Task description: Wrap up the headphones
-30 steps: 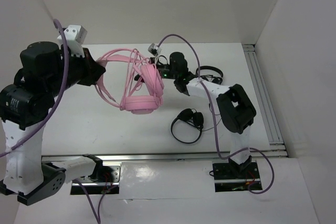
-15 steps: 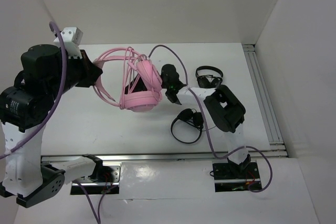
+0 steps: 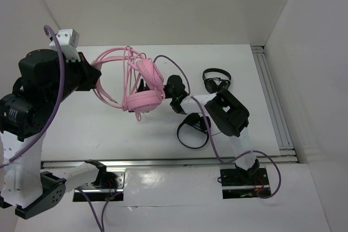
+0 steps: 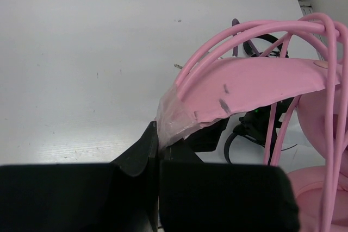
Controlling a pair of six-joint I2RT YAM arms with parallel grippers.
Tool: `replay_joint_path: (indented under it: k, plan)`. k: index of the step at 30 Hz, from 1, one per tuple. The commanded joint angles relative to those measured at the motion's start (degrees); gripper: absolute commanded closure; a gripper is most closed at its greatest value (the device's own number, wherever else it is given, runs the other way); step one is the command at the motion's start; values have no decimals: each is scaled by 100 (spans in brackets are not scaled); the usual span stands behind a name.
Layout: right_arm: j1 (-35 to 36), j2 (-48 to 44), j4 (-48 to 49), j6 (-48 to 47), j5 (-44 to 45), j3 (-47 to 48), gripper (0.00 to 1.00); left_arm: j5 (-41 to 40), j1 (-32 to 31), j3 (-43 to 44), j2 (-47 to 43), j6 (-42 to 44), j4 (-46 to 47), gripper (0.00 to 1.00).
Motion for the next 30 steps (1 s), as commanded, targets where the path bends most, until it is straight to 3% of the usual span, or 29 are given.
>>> replay_joint_path:
  k: [1, 3, 5, 18, 22, 27, 30]
  plan:
    - [33, 173, 1004, 544, -285, -86, 25, 74, -25, 231, -126, -498, 1047, 100]
    - [33, 225, 1733, 1139, -409, -146, 17, 4, -25, 230, -126, -445, 1100, 100]
    - [33, 365, 2600, 1624, -575, -147, 16, -49, -25, 230, -126, -393, 1100, 100]
    - [33, 173, 3300, 2118, -629, -718, 12, 30, -25, 108, -178, -507, 1153, 100]
    - [86, 32, 3080, 2004, -690, -718, 15, -23, -25, 46, -231, -507, 1153, 100]
    - [86, -82, 2844, 1724, -743, -885, 26, -76, -25, 46, -231, -507, 1153, 100]
    - [86, -135, 2334, 1189, -568, -1025, 37, -76, -25, 98, -231, -560, 1205, 100]
